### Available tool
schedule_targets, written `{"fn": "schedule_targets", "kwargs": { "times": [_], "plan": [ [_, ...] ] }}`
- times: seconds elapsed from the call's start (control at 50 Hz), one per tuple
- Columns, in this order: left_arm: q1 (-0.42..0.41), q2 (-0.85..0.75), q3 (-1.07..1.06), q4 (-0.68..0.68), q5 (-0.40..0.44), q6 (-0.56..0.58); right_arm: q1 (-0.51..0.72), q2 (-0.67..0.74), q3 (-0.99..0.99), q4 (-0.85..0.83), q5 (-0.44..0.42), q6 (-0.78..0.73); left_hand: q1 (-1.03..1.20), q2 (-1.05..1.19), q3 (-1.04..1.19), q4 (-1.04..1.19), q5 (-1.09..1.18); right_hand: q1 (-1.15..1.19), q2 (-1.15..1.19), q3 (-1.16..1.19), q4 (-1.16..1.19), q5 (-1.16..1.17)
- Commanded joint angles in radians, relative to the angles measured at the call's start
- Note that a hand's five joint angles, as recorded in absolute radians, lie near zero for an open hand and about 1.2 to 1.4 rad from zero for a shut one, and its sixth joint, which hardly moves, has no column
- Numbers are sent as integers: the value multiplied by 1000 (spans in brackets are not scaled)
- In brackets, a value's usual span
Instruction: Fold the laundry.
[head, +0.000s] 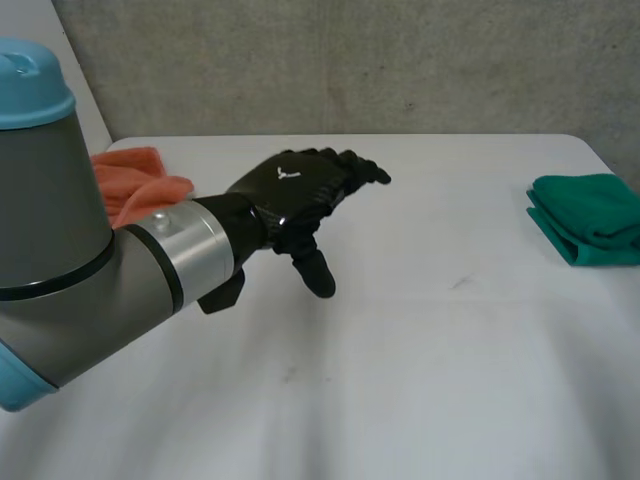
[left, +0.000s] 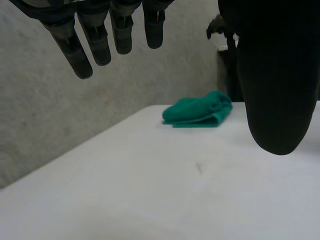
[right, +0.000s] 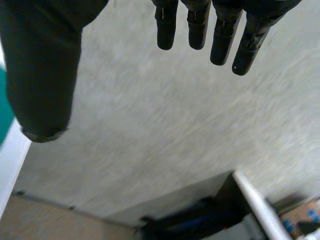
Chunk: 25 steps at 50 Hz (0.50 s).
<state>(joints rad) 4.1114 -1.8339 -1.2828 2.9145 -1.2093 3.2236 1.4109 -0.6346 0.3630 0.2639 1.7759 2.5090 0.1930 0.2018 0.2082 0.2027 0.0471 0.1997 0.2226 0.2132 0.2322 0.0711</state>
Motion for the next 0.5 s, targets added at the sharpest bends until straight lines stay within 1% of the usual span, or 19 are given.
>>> {"fn": "schedule_targets", "kwargs": {
  "times": [0.02, 0.04, 0.08, 0.1, 0.12, 0.16, 0.18, 0.2, 0.24, 0.26, 0.34, 0.36, 0.4, 0.42, 0.46, 0.48, 0.5],
  "plan": [
    [7, 27, -23, 109, -76, 15, 206, -145, 174, -83, -58, 57, -15, -23, -30, -24, -43, -25, -48, -39, -58, -71],
    [16, 27, -29, 150, -99, 15, 256, -184, 264, -112, -100, 82, -18, -27, -34, -28, -47, -25, -48, -39, -58, -71],
    [33, 24, -33, 195, -121, 19, 301, -232, 365, -141, -153, 100, -18, -27, -34, -28, -47, -25, -48, -39, -58, -71],
    [46, 21, -36, 215, -128, 24, 341, -288, 470, -167, -208, 116, -18, -27, -34, -28, -47, -25, -48, -39, -58, -71],
    [85, 16, -42, 251, -134, 31, 361, -318, 523, -181, -237, 122, -18, -27, -34, -28, -47, -25, -48, -39, -58, -71],
    [137, 4, -47, 281, -133, 42, 407, -373, 626, -209, -294, 129, -18, -27, -34, -28, -47, -25, -48, -39, -58, -71],
    [165, -8, -47, 293, -131, 48, 454, -414, 724, -239, -353, 129, -18, -27, -34, -28, -47, -25, -48, -39, -58, -71],
    [212, -43, -43, 308, -131, 64, 479, -431, 770, -250, -381, 129, -18, -27, -34, -28, -47, -25, -48, -39, -58, -71],
    [259, -86, -32, 318, -127, 84, 526, -453, 855, -268, -433, 129, -18, -27, -34, -28, -47, -25, -48, -39, -58, -71],
    [304, -137, -11, 319, -125, 108, 566, -473, 934, -284, -476, 126, -18, -27, -34, -28, -47, -25, -48, -39, -58, -71],
    [398, -258, 65, 310, -125, 185, 635, -528, 1100, -293, -550, 111, -18, -27, -34, -28, -47, -25, -48, -39, -58, -71],
    [450, -339, 118, 304, -125, 246, 640, -542, 1128, -293, -559, 110, -18, -27, -34, -28, -47, -25, -48, -39, -58, -71],
    [489, -396, 157, 298, -125, 294, 646, -572, 1197, -295, -573, 110, -18, -27, -34, -28, -47, -25, -48, -39, -58, -71],
    [538, -466, 209, 293, -124, 364, 646, -580, 1215, -295, -575, 108, -18, -27, -34, -28, -47, -25, -48, -39, -58, -71],
    [570, -521, 258, 295, -125, 419, 645, -593, 1251, -295, -578, 108, -18, -27, -34, -28, -47, -25, -48, -39, -58, -71],
    [598, -580, 317, 295, -125, 479, 643, -603, 1280, -298, -578, 105, -18, -27, -34, -28, -47, -25, -48, -39, -58, -71],
    [607, -606, 345, 296, -124, 505, 642, -609, 1294, -301, -578, 102, -18, -27, -34, -28, -47, -25, -48, -39, -58, -71]
  ]
}}
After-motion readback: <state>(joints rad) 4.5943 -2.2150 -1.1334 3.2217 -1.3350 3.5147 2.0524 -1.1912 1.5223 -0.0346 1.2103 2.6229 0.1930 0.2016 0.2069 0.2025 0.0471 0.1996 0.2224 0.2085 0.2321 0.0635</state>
